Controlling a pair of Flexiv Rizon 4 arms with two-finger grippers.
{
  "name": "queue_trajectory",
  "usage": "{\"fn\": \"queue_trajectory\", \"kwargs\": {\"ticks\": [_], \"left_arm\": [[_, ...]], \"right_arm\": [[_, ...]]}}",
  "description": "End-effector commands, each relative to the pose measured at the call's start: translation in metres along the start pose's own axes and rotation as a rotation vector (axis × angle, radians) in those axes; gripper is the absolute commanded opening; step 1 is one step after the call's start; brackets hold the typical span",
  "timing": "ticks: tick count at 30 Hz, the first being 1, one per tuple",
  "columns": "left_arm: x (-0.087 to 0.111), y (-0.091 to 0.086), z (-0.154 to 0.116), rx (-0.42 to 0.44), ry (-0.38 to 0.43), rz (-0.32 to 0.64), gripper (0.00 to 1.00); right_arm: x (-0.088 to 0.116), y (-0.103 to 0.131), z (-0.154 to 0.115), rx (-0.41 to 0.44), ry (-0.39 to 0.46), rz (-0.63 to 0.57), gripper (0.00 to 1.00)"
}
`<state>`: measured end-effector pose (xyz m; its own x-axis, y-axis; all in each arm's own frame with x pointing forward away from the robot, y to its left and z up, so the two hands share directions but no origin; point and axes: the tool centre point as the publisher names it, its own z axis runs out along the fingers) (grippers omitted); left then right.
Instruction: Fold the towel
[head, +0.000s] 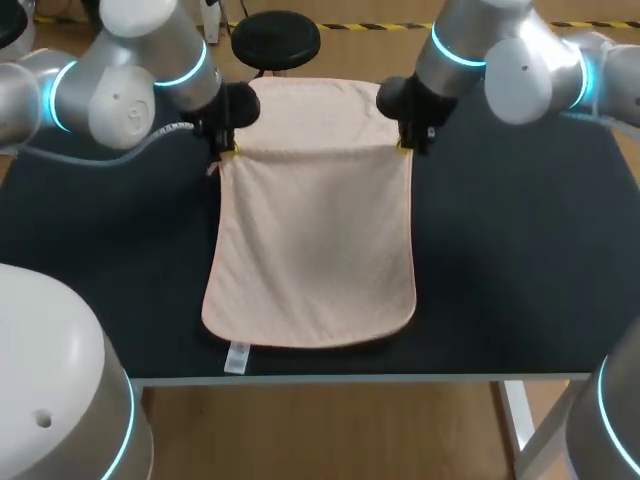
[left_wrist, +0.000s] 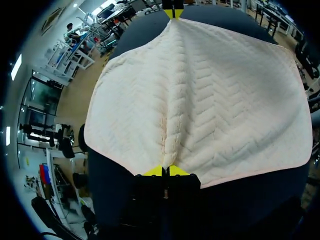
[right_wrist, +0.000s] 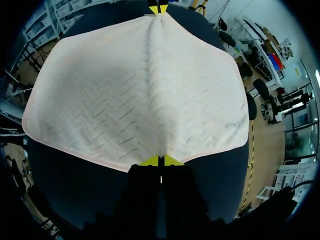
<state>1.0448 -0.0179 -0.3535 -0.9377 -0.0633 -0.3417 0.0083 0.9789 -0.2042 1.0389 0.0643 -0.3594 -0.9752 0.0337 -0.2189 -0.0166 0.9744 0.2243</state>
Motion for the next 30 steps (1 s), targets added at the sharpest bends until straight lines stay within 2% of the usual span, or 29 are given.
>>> {"fn": "queue_trajectory", "kwargs": {"ticks": [1,6,8,17,19,30], "left_arm": [[-0.004,-0.003,-0.055,0.012,-0.080,-0.014,0.00],[-0.024,-0.012,-0.091,0.017,-0.190,-0.046,0.00],[-0.034,-0.019,-0.109,0.023,-0.243,-0.059,0.00],[-0.075,-0.040,-0.171,0.036,-0.421,-0.140,0.00],[-0.083,-0.044,-0.183,0.008,-0.460,-0.148,0.00],[-0.132,-0.064,-0.233,0.022,-0.609,-0.209,0.00]], "right_arm": [[0.000,-0.001,-0.047,-0.010,-0.048,-0.029,0.00],[-0.016,0.011,-0.083,-0.042,-0.086,-0.096,0.00],[-0.026,0.016,-0.103,-0.085,-0.101,-0.115,0.00],[-0.062,0.035,-0.182,-0.118,-0.192,-0.227,0.00],[-0.068,0.038,-0.196,-0.121,-0.216,-0.246,0.00],[-0.114,0.042,-0.257,-0.105,-0.342,-0.328,0.00]]}}
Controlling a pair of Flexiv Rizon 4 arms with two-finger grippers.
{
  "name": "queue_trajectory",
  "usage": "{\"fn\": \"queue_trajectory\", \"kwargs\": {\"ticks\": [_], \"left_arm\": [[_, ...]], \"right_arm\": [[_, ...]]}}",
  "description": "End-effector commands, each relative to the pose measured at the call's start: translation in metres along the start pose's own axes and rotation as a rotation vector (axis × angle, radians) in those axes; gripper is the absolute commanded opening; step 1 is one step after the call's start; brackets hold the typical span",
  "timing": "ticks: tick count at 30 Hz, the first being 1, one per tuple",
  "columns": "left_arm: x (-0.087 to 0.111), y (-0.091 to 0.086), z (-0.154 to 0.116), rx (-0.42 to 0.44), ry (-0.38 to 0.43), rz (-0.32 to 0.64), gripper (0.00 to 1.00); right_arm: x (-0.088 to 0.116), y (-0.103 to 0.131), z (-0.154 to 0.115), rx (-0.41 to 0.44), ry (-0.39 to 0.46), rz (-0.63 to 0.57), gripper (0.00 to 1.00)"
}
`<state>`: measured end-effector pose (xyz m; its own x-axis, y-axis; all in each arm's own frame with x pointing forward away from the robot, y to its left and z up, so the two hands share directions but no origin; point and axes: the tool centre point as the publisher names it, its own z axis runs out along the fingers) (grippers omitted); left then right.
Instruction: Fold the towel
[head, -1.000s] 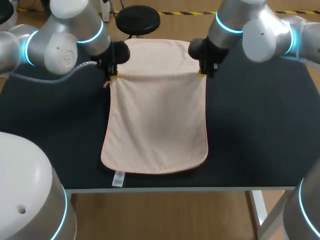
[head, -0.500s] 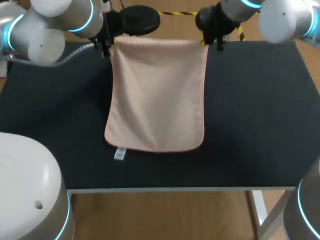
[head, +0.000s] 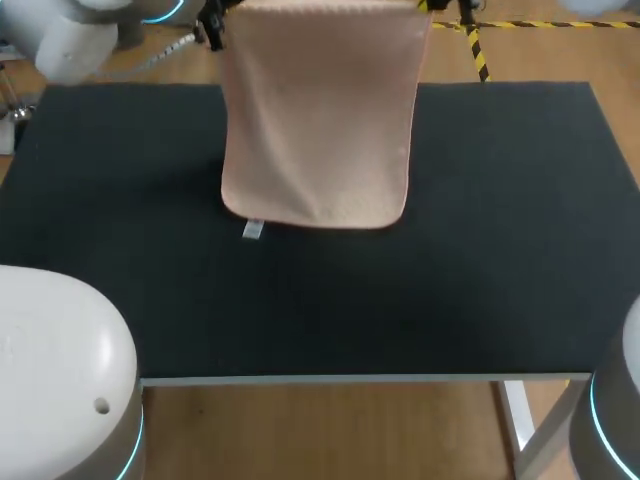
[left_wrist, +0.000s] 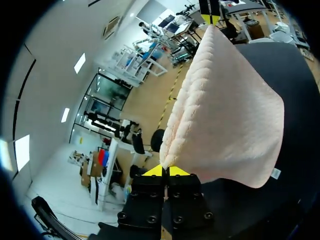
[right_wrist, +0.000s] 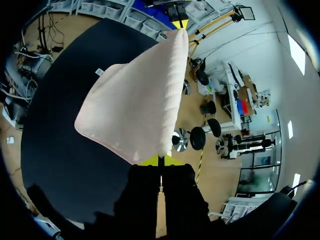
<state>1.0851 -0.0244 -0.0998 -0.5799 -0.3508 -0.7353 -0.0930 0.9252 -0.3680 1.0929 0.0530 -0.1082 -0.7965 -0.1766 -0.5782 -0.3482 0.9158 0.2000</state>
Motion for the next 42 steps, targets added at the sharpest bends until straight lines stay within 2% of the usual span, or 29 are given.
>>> {"fn": "queue_trajectory", "kwargs": {"ticks": [1,6,11,15,18,22,25,33,40,42], "left_arm": [[-0.020,-0.012,-0.009,-0.046,-0.045,-0.007,0.00],[-0.056,-0.029,-0.012,-0.030,-0.121,0.004,0.00],[-0.084,-0.041,-0.010,-0.005,-0.163,0.036,0.00],[-0.097,-0.048,-0.009,-0.003,-0.198,0.064,0.00],[-0.095,-0.050,-0.010,0.008,-0.196,0.078,0.00],[-0.071,-0.042,-0.010,0.009,-0.140,0.077,0.00],[-0.044,-0.032,-0.011,-0.002,-0.082,0.075,0.00],[0.026,-0.012,-0.035,-0.013,0.053,0.053,0.00],[0.074,0.001,-0.053,-0.012,0.170,0.028,0.00],[0.087,0.003,-0.054,-0.032,0.194,0.048,0.00]], "right_arm": [[-0.020,-0.004,-0.028,0.015,-0.024,-0.017,0.00],[-0.049,-0.007,-0.045,0.025,-0.095,-0.036,0.00],[-0.074,-0.012,-0.064,0.065,-0.182,-0.048,0.00],[-0.085,-0.017,-0.072,0.080,-0.227,-0.038,0.00],[-0.085,-0.020,-0.071,0.086,-0.225,-0.033,0.00],[-0.071,-0.020,-0.064,0.098,-0.187,-0.041,0.00],[-0.052,-0.020,-0.056,0.103,-0.142,-0.039,0.00],[0.018,-0.008,-0.042,0.077,-0.014,-0.021,0.00],[0.068,0.001,-0.036,0.059,0.070,0.021,0.00],[0.080,0.002,-0.033,0.059,0.101,0.029,0.00]]}}
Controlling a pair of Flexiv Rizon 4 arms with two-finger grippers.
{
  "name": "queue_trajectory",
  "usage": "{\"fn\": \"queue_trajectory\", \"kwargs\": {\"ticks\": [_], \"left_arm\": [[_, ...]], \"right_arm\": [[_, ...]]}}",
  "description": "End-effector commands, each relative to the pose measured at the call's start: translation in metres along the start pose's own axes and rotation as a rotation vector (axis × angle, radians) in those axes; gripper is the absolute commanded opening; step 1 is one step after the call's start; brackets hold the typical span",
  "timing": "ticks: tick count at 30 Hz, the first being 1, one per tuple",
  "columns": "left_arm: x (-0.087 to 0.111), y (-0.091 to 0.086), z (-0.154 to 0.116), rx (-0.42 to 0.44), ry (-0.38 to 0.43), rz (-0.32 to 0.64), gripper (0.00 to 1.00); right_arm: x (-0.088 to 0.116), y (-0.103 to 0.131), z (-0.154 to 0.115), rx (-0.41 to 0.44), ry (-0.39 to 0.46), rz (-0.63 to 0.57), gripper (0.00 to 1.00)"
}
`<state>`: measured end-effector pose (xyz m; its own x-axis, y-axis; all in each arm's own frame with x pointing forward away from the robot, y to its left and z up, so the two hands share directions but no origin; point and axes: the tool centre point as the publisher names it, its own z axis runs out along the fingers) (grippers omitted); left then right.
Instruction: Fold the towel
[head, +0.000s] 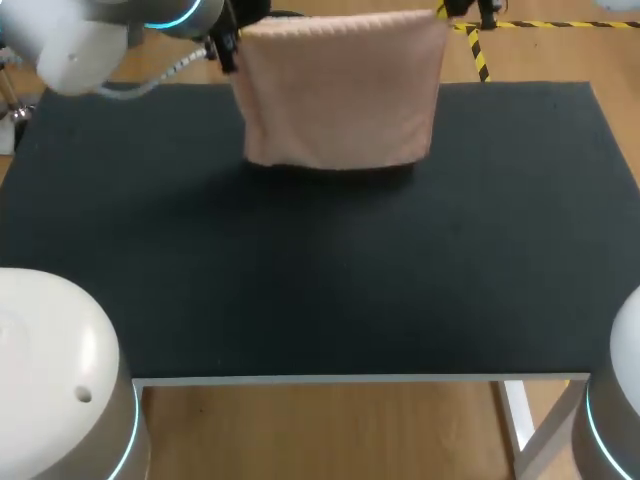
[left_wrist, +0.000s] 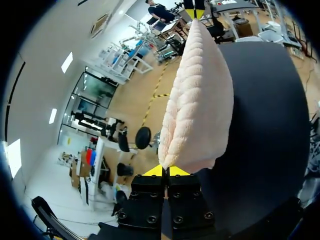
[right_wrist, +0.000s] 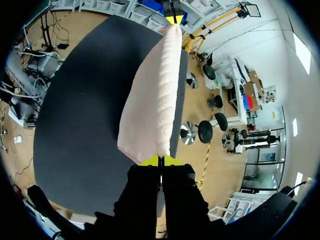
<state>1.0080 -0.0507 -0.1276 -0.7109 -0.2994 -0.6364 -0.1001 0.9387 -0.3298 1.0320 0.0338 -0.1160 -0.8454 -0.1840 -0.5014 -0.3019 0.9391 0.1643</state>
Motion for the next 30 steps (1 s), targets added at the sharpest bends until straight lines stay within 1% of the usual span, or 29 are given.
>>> {"fn": "queue_trajectory", "kwargs": {"ticks": [1,4,6,8,11,13,15,17,19,20,22,24,30], "left_arm": [[0.021,0.011,-0.007,0.002,0.046,0.020,0.00],[0.039,0.014,0.001,-0.033,0.085,0.034,0.00],[0.051,0.018,0.009,-0.074,0.101,0.053,0.00],[0.061,0.022,0.018,-0.070,0.140,0.039,0.00],[0.079,0.029,0.037,-0.081,0.195,0.026,0.00],[0.091,0.033,0.050,-0.089,0.230,0.012,0.00],[0.101,0.038,0.062,-0.103,0.266,-0.008,0.00],[0.109,0.041,0.072,-0.103,0.297,-0.031,0.00],[0.116,0.044,0.082,-0.113,0.318,-0.031,0.00],[0.118,0.046,0.087,-0.112,0.331,-0.040,0.00],[0.122,0.051,0.098,-0.132,0.343,-0.039,0.00],[0.121,0.057,0.111,-0.147,0.352,-0.046,0.00],[0.111,0.068,0.144,-0.169,0.353,-0.047,0.00]], "right_arm": [[0.030,-0.001,0.003,0.001,0.030,0.008,0.00],[0.045,-0.004,0.016,0.000,0.080,0.031,0.00],[0.053,-0.006,0.027,0.006,0.109,0.047,0.00],[0.062,-0.009,0.043,0.025,0.153,0.074,0.00],[0.079,-0.012,0.065,0.028,0.216,0.101,0.00],[0.087,-0.014,0.076,0.034,0.240,0.109,0.00],[0.093,-0.016,0.086,0.030,0.264,0.128,0.00],[0.096,-0.020,0.096,0.045,0.270,0.135,0.00],[0.098,-0.024,0.107,0.042,0.279,0.149,0.00],[0.099,-0.025,0.112,0.053,0.281,0.146,0.00],[0.099,-0.027,0.121,0.047,0.284,0.154,0.00],[0.098,-0.030,0.131,0.053,0.282,0.153,0.00],[0.096,-0.042,0.160,0.076,0.287,0.168,0.00]]}}
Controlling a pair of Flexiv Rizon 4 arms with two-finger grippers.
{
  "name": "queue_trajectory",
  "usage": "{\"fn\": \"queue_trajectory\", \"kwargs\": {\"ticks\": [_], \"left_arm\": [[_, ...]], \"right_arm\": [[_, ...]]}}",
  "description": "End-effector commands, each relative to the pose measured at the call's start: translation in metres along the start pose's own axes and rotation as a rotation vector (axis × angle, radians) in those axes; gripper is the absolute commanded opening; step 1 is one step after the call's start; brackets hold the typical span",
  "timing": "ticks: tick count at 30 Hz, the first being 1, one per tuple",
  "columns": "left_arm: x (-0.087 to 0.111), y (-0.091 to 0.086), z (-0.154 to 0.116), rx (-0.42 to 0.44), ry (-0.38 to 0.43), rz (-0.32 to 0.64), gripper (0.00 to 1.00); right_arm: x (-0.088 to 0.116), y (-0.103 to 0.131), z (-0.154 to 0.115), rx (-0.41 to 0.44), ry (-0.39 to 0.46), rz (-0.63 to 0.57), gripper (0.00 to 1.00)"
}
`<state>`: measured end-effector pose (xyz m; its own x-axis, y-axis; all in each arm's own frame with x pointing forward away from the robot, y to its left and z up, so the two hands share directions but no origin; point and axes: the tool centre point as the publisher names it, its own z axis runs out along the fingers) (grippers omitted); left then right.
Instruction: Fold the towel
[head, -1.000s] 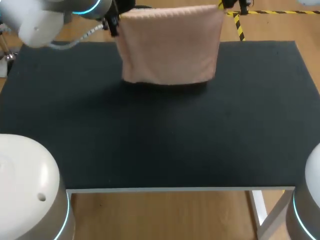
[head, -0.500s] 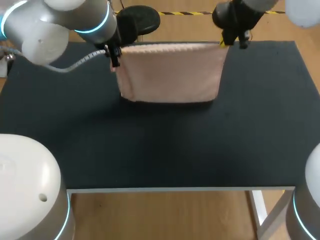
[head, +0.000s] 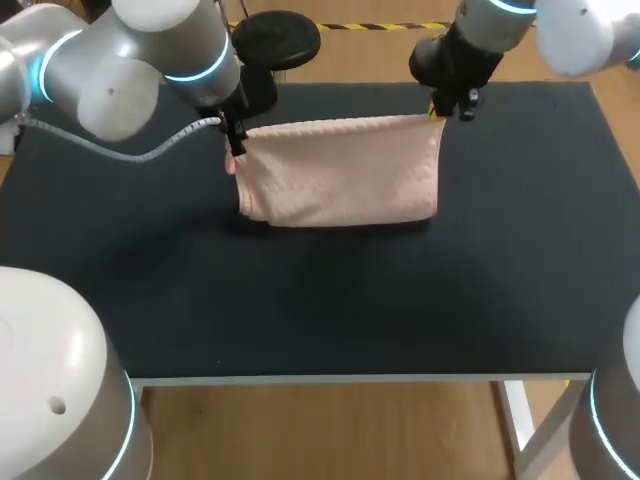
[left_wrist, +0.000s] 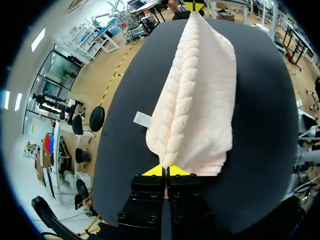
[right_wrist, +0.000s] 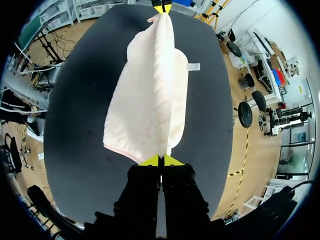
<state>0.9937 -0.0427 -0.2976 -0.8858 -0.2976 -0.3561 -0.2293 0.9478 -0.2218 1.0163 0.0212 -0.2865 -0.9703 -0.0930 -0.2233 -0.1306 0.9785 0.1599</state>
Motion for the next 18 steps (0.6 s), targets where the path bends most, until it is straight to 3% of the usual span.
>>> {"fn": "queue_trajectory", "kwargs": {"ticks": [1,11,18], "left_arm": [[-0.019,-0.004,0.037,-0.008,0.024,0.003,0.00],[-0.035,-0.011,0.072,-0.002,0.073,0.051,0.00],[-0.037,-0.006,0.085,-0.022,0.098,0.061,0.00]], "right_arm": [[-0.014,-0.006,0.027,0.010,0.011,0.012,0.00],[-0.022,-0.019,0.061,0.059,0.039,0.055,0.00],[-0.028,-0.019,0.067,0.075,0.038,0.063,0.00]]}}
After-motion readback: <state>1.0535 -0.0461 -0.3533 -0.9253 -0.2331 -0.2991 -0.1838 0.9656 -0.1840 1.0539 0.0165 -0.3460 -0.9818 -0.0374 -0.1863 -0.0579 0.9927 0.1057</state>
